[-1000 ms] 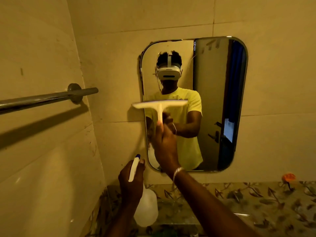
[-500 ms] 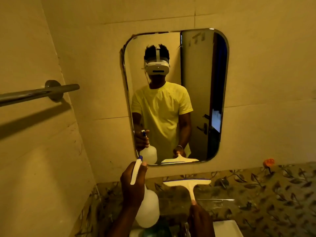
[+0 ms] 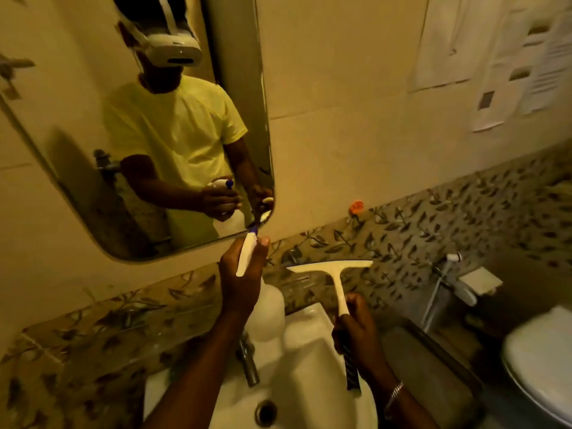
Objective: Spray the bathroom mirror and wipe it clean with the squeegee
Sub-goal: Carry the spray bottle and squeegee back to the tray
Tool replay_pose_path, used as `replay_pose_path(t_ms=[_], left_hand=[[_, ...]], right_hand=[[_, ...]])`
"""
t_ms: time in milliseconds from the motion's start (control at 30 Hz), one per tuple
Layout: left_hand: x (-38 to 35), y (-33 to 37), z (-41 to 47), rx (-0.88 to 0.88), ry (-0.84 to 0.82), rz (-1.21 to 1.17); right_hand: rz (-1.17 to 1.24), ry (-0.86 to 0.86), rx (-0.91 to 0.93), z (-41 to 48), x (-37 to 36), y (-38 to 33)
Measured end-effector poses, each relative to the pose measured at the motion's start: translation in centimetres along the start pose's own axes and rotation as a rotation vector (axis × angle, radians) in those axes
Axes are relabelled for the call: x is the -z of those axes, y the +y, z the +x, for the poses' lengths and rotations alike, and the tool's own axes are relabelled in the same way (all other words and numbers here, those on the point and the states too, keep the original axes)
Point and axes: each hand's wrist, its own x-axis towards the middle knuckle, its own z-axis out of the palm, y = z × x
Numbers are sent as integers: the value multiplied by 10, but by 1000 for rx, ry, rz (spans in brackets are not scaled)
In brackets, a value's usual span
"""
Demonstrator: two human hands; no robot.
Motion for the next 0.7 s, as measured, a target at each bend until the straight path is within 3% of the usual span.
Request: replay_pose_path(t_ms=[333, 467, 700], left_hand=[[-123, -3, -32, 97, -381, -119], [-166, -12, -52, 160, -567, -49], [-227, -27, -92, 231, -807, -25]], right_hand=[[43, 188, 48, 7, 105, 4], [-28, 254, 47, 11, 144, 12], [-114, 356, -94, 16, 208, 39]])
